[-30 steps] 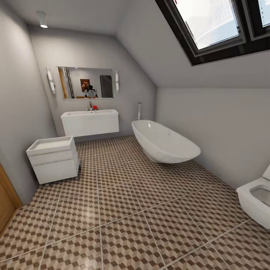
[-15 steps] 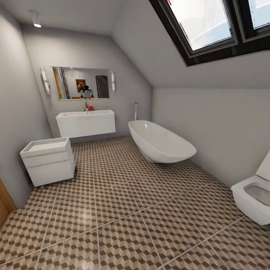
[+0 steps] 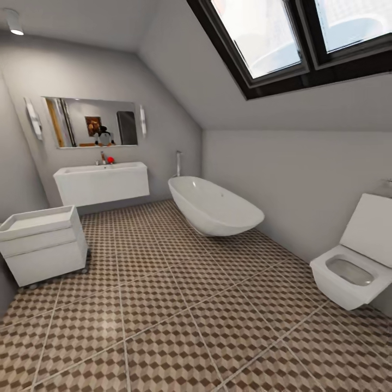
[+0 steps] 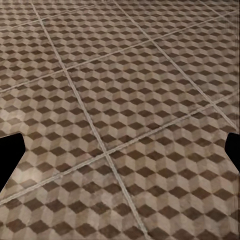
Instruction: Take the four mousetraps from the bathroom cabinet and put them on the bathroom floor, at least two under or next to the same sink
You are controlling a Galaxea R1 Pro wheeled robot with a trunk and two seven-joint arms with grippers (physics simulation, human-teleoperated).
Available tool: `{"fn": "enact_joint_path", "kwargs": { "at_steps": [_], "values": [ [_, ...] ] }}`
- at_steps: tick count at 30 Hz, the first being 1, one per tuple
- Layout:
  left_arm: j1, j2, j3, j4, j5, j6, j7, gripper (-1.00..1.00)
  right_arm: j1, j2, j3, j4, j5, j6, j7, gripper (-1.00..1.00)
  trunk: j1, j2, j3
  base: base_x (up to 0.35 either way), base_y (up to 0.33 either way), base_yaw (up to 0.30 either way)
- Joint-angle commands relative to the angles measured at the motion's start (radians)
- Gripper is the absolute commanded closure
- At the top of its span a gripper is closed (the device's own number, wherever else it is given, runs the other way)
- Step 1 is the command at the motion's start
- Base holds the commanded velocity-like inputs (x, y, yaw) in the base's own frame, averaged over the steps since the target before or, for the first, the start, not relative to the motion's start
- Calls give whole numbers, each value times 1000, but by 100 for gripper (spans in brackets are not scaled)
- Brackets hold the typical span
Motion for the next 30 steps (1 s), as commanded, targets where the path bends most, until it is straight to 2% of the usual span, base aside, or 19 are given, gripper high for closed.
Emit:
{"fn": "enact_joint_path", "kwargs": {
  "at_steps": [1,10,24,30],
  "values": [
    [0,0,0,0,0,0,0,-100,0,0,0,0,0,0,0,-100,0,0,1,0,0,-228],
    [0,0,0,0,0,0,-2,-100,0,0,0,0,0,0,0,-100,0,0,7,0,33,-227],
    [0,0,0,1,0,0,-6,-100,0,0,0,0,0,0,0,-100,0,0,17,0,257,-231],
    [0,0,-1,2,0,0,-6,-100,0,0,0,0,0,-1,0,-100,0,0,21,0,78,-234]
  ]
}}
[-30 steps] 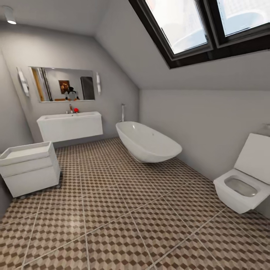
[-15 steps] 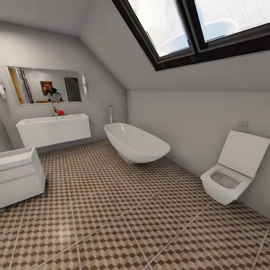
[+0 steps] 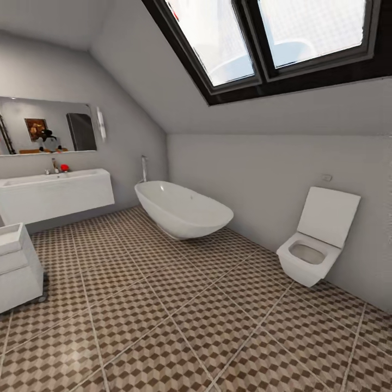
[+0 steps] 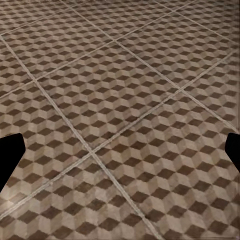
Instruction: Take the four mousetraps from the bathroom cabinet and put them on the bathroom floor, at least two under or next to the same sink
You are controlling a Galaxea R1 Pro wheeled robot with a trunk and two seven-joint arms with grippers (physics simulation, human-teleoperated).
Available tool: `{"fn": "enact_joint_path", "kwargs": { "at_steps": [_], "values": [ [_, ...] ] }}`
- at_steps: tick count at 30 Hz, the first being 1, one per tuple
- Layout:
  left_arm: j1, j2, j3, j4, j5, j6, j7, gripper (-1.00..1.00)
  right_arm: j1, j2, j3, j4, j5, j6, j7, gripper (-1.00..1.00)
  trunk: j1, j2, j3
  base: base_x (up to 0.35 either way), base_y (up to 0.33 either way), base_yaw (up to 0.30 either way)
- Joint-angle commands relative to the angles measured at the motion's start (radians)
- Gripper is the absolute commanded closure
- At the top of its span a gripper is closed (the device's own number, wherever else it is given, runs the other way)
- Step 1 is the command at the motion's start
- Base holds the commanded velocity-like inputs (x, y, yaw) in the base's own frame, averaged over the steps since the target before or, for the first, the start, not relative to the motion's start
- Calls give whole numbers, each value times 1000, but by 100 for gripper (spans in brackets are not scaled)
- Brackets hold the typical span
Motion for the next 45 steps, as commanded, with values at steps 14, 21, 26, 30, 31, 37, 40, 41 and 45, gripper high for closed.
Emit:
{"fn": "enact_joint_path", "kwargs": {
  "at_steps": [14,21,26,30,31,37,40,41,45],
  "values": [
    [0,0,0,12,0,0,0,-100,0,0,1,1,0,0,0,-100,0,0,10,0,3,-234],
    [0,0,1,11,0,-1,0,-100,0,0,0,1,0,0,0,-100,0,0,15,0,0,-234],
    [0,0,0,12,0,-1,0,-100,0,0,1,1,0,0,0,-100,0,0,18,0,0,-234],
    [0,-1,0,12,0,-1,0,-100,0,0,1,1,0,0,0,-100,0,0,21,0,0,-234],
    [0,0,0,12,0,-1,0,-100,0,0,0,1,0,0,0,-100,0,0,21,0,0,-234],
    [0,0,0,11,0,-1,0,-100,0,0,1,1,0,0,0,-100,0,0,25,0,0,-234],
    [0,0,0,11,0,-1,0,-100,0,0,0,1,0,0,0,-100,0,0,27,0,0,-234],
    [0,0,0,11,0,-1,0,-100,0,0,0,1,0,0,0,-100,0,0,28,0,0,-234],
    [0,0,-1,12,0,-1,0,-100,0,0,1,1,0,0,0,-100,0,0,31,0,0,-234]
  ]
}}
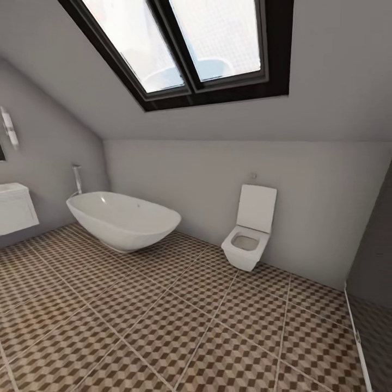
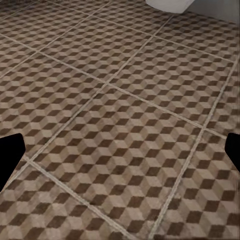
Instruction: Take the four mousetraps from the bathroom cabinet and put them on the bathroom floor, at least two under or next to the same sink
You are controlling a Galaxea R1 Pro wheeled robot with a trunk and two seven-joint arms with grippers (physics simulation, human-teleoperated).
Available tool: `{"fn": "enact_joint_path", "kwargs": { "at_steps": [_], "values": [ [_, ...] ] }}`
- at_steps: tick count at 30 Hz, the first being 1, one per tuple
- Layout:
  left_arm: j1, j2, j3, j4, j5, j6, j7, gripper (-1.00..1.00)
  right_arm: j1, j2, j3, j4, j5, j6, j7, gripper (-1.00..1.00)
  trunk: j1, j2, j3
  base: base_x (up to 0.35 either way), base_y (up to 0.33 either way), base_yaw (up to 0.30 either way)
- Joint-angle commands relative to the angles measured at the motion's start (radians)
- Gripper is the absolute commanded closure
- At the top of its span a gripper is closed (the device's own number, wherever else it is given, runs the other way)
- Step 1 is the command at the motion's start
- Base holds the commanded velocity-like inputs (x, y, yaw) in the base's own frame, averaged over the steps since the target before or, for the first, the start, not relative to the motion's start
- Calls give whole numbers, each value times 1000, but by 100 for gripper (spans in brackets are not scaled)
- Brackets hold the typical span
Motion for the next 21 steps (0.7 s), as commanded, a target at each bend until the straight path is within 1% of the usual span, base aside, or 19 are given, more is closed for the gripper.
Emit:
{"fn": "enact_joint_path", "kwargs": {
  "at_steps": [1,21],
  "values": [
    [0,0,0,0,0,0,0,-100,0,0,0,0,0,0,0,-100,0,0,1,0,0,-234],
    [0,-1,0,1,0,0,0,-100,0,0,-1,0,0,0,0,-100,0,0,14,0,0,-239]
  ]
}}
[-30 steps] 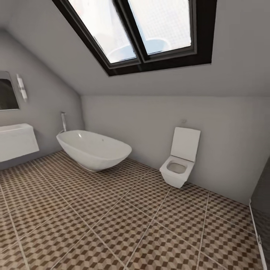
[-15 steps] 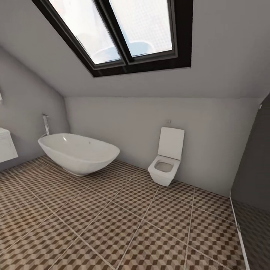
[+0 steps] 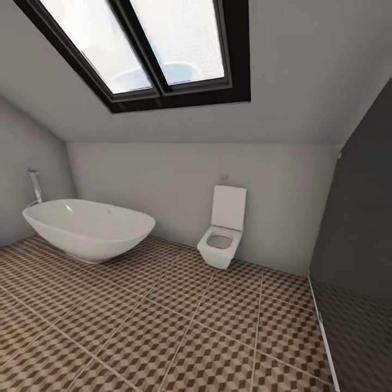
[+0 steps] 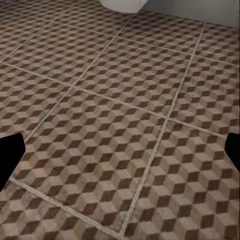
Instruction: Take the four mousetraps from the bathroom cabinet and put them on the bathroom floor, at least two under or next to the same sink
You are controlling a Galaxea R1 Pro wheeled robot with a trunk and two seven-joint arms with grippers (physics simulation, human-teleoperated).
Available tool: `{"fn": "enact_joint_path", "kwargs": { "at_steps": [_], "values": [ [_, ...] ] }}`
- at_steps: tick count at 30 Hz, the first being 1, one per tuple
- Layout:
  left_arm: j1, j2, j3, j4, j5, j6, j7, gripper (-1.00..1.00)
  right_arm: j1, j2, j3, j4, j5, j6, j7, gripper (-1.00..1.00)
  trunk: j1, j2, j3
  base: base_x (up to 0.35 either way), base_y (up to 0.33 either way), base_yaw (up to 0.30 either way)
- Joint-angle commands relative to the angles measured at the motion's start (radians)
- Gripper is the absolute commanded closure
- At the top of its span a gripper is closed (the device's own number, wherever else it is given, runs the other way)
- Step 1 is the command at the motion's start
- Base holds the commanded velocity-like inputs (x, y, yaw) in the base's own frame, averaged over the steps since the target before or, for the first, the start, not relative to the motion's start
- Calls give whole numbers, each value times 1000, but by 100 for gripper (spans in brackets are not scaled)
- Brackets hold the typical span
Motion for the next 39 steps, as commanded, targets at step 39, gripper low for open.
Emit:
{"fn": "enact_joint_path", "kwargs": {
  "at_steps": [39],
  "values": [
    [0,0,0,0,0,0,0,-100,0,0,0,2,-1,0,0,-100,0,0,27,0,0,-243]
  ]
}}
